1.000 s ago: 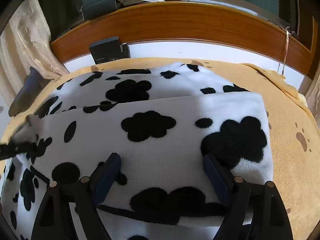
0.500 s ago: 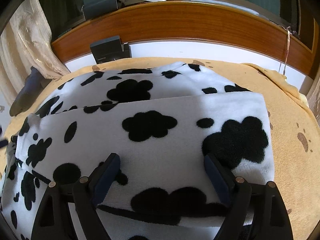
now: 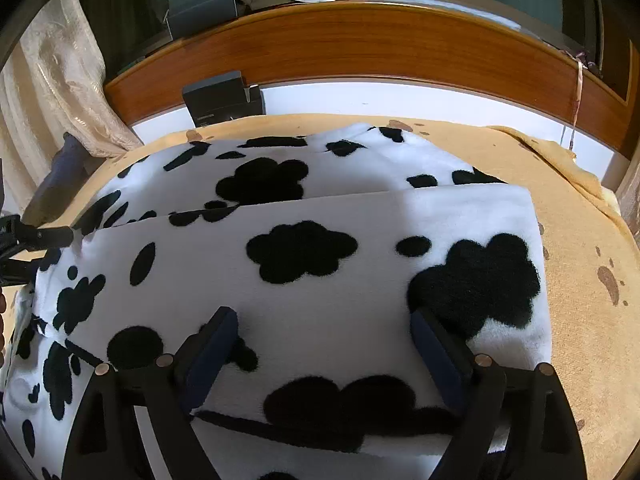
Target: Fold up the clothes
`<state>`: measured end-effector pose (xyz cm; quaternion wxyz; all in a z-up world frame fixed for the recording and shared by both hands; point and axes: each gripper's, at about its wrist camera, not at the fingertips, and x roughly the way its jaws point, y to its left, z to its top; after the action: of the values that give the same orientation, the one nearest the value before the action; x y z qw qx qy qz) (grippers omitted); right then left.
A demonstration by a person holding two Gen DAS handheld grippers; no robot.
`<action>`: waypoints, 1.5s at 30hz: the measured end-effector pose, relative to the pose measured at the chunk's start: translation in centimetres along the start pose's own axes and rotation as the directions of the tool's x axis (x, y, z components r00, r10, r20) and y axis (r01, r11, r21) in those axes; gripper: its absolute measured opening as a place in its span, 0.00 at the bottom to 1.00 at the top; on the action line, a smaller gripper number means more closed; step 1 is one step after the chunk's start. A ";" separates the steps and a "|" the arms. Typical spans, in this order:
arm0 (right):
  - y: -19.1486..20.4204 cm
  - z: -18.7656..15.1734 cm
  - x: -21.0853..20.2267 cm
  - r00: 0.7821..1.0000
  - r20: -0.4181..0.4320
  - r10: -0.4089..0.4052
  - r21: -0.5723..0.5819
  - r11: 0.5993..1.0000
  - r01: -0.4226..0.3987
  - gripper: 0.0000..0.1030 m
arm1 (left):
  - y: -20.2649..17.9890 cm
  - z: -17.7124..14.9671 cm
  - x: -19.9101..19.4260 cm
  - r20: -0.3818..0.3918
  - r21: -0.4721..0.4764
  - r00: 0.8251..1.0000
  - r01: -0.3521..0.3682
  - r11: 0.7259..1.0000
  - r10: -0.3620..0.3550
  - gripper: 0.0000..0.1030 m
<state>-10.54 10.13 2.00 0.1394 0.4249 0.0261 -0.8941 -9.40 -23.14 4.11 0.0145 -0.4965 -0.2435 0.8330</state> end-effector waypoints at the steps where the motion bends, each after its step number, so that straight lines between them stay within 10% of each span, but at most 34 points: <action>1: -0.1 0.0 -0.2 1.000 0.010 0.009 0.006 1.000 -0.009 0.88 | -0.1 0.0 0.2 -0.011 0.007 1.000 0.000 1.000 0.000 0.34; 3: -0.2 0.0 -0.6 0.999 0.032 0.029 0.019 0.999 -0.030 0.88 | -0.2 0.0 0.1 -0.005 0.010 1.000 0.016 1.000 -0.016 0.10; 10: -1.4 0.2 -4.2 0.969 0.246 0.009 0.054 0.998 -0.023 0.88 | -3.8 1.9 -4.8 0.237 0.163 0.965 0.077 0.984 -0.114 0.08; 16: -2.7 0.8 -1.8 0.991 0.128 -0.026 0.090 0.996 0.015 0.88 | -3.4 3.7 -3.1 0.189 0.183 0.981 -0.073 0.980 0.038 0.09; 19: -3.5 0.8 -0.5 0.998 0.062 -0.024 0.115 0.993 0.017 0.88 | -0.8 3.7 0.6 0.061 0.124 0.992 -0.121 0.985 0.114 0.14; 25: -2.5 0.8 0.6 0.996 0.009 -0.086 0.047 0.995 0.086 0.89 | -0.8 2.8 1.3 0.085 0.206 0.983 -0.176 0.963 0.161 0.27; 30: -1.7 0.7 1.4 0.994 -0.025 -0.109 -0.021 0.994 0.109 0.99 | -1.9 2.9 -2.1 0.247 0.178 0.926 -0.333 0.926 0.286 0.80; 36: -1.5 0.6 1.5 0.993 -0.027 -0.113 -0.023 0.993 0.112 0.99 | -4.4 0.8 -4.5 0.328 0.209 0.920 -0.291 0.934 0.214 0.84; 40: -1.5 0.6 1.5 0.993 -0.029 -0.113 -0.023 0.993 0.113 0.99 | -7.0 -1.5 -0.4 0.224 0.342 0.950 -0.287 0.895 0.219 0.85; 45: -1.4 0.7 1.5 0.993 -0.030 -0.112 -0.023 0.993 0.112 0.99 | -6.3 -2.2 3.7 0.169 0.344 0.943 -0.328 0.880 0.286 0.90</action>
<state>-12.32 11.02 1.15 0.0931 0.4352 0.0616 -0.8934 -10.82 -15.80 2.90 -0.0390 -0.4694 -0.0018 0.8821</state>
